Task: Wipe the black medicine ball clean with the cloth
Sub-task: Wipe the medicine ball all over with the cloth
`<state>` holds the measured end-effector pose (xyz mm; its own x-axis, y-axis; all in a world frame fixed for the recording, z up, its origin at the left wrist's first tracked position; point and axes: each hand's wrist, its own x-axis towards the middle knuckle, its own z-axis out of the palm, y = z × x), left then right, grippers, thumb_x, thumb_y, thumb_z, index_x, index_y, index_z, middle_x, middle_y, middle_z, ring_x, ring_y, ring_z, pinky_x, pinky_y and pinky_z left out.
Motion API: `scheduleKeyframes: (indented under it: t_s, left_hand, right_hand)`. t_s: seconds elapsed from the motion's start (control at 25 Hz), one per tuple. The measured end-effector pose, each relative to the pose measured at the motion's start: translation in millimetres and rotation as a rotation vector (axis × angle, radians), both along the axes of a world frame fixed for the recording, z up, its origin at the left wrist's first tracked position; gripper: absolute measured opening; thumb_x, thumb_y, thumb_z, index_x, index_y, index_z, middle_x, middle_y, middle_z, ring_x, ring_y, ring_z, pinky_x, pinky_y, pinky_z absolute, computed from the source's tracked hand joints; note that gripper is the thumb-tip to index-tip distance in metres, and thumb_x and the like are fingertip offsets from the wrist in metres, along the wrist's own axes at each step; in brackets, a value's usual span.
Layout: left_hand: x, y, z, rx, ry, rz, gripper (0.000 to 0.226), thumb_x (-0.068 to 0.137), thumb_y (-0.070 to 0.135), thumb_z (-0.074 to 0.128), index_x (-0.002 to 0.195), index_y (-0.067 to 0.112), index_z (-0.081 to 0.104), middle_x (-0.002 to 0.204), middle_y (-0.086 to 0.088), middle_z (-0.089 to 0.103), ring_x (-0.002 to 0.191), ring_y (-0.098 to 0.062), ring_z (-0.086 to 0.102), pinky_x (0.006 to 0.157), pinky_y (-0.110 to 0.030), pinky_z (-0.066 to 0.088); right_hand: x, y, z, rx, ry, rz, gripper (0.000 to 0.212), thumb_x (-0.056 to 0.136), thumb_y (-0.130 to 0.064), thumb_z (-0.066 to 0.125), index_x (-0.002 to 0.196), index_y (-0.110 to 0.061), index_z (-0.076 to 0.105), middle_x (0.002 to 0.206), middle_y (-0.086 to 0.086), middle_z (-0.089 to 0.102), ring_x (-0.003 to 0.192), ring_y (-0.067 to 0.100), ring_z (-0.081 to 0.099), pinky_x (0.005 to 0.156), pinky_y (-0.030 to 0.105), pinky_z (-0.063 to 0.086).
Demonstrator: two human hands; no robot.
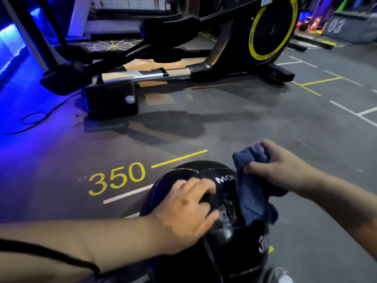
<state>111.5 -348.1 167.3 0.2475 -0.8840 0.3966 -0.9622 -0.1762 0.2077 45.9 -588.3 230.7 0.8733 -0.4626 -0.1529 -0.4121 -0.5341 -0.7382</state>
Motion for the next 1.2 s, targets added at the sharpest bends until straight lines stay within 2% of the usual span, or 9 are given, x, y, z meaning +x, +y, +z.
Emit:
scheduleKeyframes:
  t_s: [0.12, 0.24, 0.32, 0.48, 0.64, 0.76, 0.96, 1.08, 1.2]
  left_hand:
    - [-0.7, 29.9, -9.7, 0.101, -0.022, -0.123, 0.046, 0.086, 0.062, 0.057, 0.104, 0.020, 0.059, 0.139, -0.008, 0.044, 0.130, -0.023, 0.044, 0.108, -0.056, 0.032]
    - [12.4, 50.7, -14.0, 0.487, 0.333, 0.285, 0.133, 0.045, 0.094, 0.058, 0.150, 0.027, 0.009, 0.158, 0.011, -0.012, 0.148, -0.010, -0.013, 0.118, -0.057, -0.004]
    - [11.6, 55.7, -19.0, 0.588, 0.551, 0.401, 0.152, 0.032, 0.098, 0.056, 0.150, 0.033, -0.016, 0.155, 0.023, -0.022, 0.146, -0.004, -0.015, 0.119, -0.057, -0.003]
    - [17.1, 46.2, -21.6, 0.490, 0.716, 0.403, 0.157, 0.023, 0.100, 0.053, 0.150, 0.035, -0.014, 0.157, 0.024, -0.014, 0.147, -0.002, -0.006, 0.119, -0.054, 0.013]
    - [25.6, 41.8, -24.5, 0.484, 0.678, 0.364, 0.159, 0.021, 0.100, 0.052, 0.151, 0.031, -0.007, 0.159, 0.018, -0.005, 0.148, -0.007, 0.002, 0.118, -0.050, 0.020]
    - [29.3, 41.7, -25.7, 0.469, 0.683, 0.351, 0.156, 0.026, 0.096, 0.058, 0.152, 0.029, -0.004, 0.160, 0.015, 0.000, 0.148, -0.009, 0.006, 0.120, -0.042, 0.020]
    - [45.8, 37.1, -27.0, 0.439, 0.722, 0.321, 0.149, 0.034, 0.087, 0.068, 0.153, 0.026, 0.003, 0.159, 0.013, 0.009, 0.145, -0.009, 0.015, 0.118, -0.027, 0.020]
    - [57.7, 44.1, -32.8, 0.416, 0.760, 0.327, 0.144, 0.034, 0.088, 0.069, 0.152, 0.031, 0.009, 0.155, 0.016, 0.016, 0.141, -0.008, 0.023, 0.116, -0.031, 0.026]
    - [84.1, 55.1, -38.0, 0.371, 0.756, 0.387, 0.138, 0.033, 0.093, 0.064, 0.150, 0.033, 0.021, 0.153, 0.012, 0.024, 0.143, -0.011, 0.026, 0.115, -0.029, 0.026]
  right_hand:
    - [-26.1, 24.9, -46.2, -0.129, -0.097, -0.054, 0.024, 0.078, -0.030, 0.077, 0.092, -0.022, 0.060, 0.078, -0.008, 0.068, 0.072, 0.003, 0.061, 0.063, 0.011, 0.044]
    - [-54.3, 45.8, -61.9, -0.051, -0.209, -0.072, 0.017, 0.082, -0.024, 0.074, 0.093, -0.031, 0.063, 0.085, -0.014, 0.070, 0.082, -0.005, 0.063, 0.069, 0.008, 0.044]
    - [-55.0, 46.6, -65.1, -0.060, -0.218, -0.116, 0.017, 0.083, -0.024, 0.073, 0.091, -0.036, 0.063, 0.087, -0.013, 0.070, 0.084, -0.003, 0.063, 0.070, 0.010, 0.044]
    - [-44.5, 57.4, -63.1, -0.177, -0.245, -0.173, 0.011, 0.081, -0.032, 0.070, 0.081, -0.029, 0.060, 0.082, -0.010, 0.066, 0.082, 0.002, 0.063, 0.067, 0.017, 0.042]
    - [-57.4, 85.1, -53.4, -0.462, -0.413, 0.397, 0.033, 0.080, -0.036, 0.067, 0.110, -0.024, 0.067, 0.125, -0.004, 0.062, 0.122, 0.010, 0.057, 0.102, 0.026, 0.044]
    - [-42.3, 65.3, -46.1, -0.516, -0.374, 0.665, 0.040, 0.085, -0.035, 0.067, 0.122, -0.019, 0.065, 0.127, -0.001, 0.062, 0.122, 0.010, 0.056, 0.105, 0.026, 0.042]
    - [12.3, 5.9, -69.2, -0.026, 0.054, -0.121, 0.023, 0.085, -0.033, 0.069, 0.101, -0.017, 0.069, 0.094, 0.002, 0.074, 0.097, 0.022, 0.067, 0.087, 0.033, 0.051]
    - [9.9, 18.2, -74.7, 0.019, -0.076, -0.147, 0.015, 0.083, -0.031, 0.071, 0.091, -0.019, 0.068, 0.078, -0.007, 0.070, 0.085, 0.015, 0.067, 0.077, 0.029, 0.050]
    - [6.7, 52.2, -60.3, -0.196, -0.299, 0.079, 0.018, 0.078, -0.030, 0.077, 0.085, -0.019, 0.064, 0.075, -0.013, 0.060, 0.072, 0.000, 0.054, 0.071, 0.016, 0.043]
